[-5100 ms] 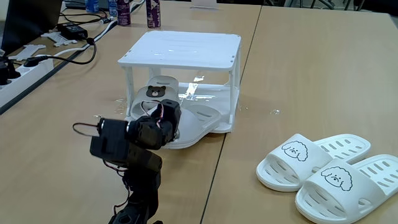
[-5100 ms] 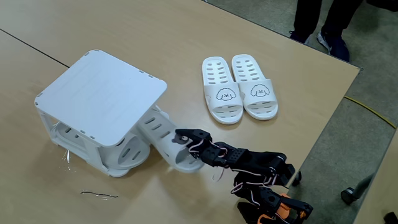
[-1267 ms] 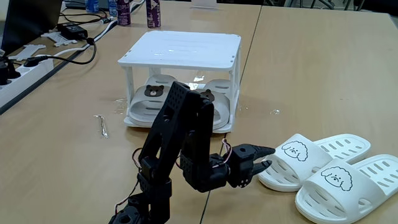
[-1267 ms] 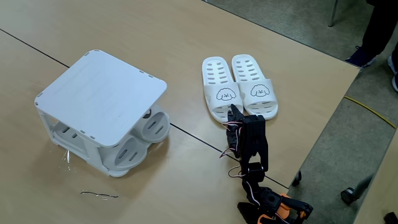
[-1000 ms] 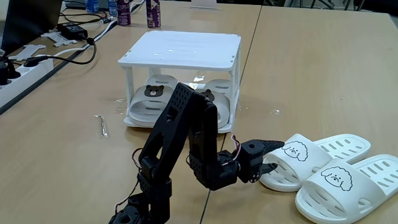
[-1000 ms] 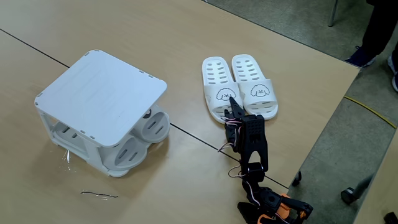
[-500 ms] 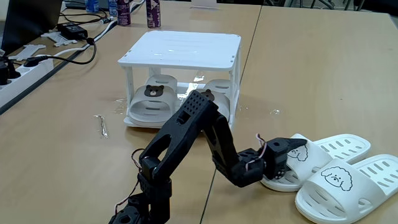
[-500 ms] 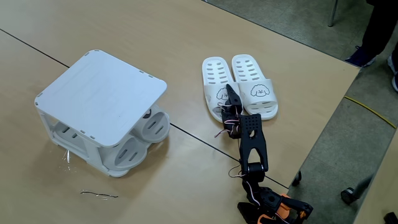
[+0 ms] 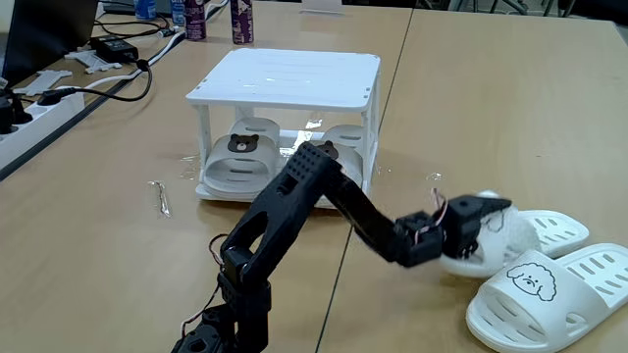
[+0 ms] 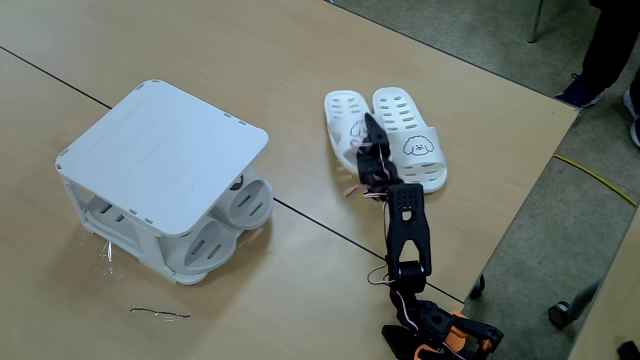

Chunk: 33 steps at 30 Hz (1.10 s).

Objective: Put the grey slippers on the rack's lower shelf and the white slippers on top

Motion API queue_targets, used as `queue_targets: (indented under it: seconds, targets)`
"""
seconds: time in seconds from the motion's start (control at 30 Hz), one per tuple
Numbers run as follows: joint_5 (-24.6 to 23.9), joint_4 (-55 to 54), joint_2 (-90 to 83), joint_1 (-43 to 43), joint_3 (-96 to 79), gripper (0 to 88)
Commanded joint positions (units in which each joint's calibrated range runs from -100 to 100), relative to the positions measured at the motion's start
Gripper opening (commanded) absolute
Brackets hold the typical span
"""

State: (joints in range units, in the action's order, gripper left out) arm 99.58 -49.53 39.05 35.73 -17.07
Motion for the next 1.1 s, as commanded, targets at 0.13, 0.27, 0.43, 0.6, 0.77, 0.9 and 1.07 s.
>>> queue_targets:
  seconds: [0.13, 0.27, 0.43, 0.6, 0.77, 0.9, 1.07]
  targets:
    - [0.4, 26.0, -37.7, -0.3, 3.2, 0.7]
    - [0.4, 40.6, -50.5, -0.6, 3.3, 0.7]
    - [0.4, 54.2, -65.1, -3.2, 3.3, 0.7]
    - [0.4, 65.3, -78.3, -11.1, 1.8, 0.7]
    - [0.4, 66.6, -90.1, -22.9, -9.0, 0.7]
    - [0.4, 66.6, -99.3, -35.6, -20.8, 0.7]
    - [0.4, 66.4, -99.7, -52.2, -24.8, 0.7]
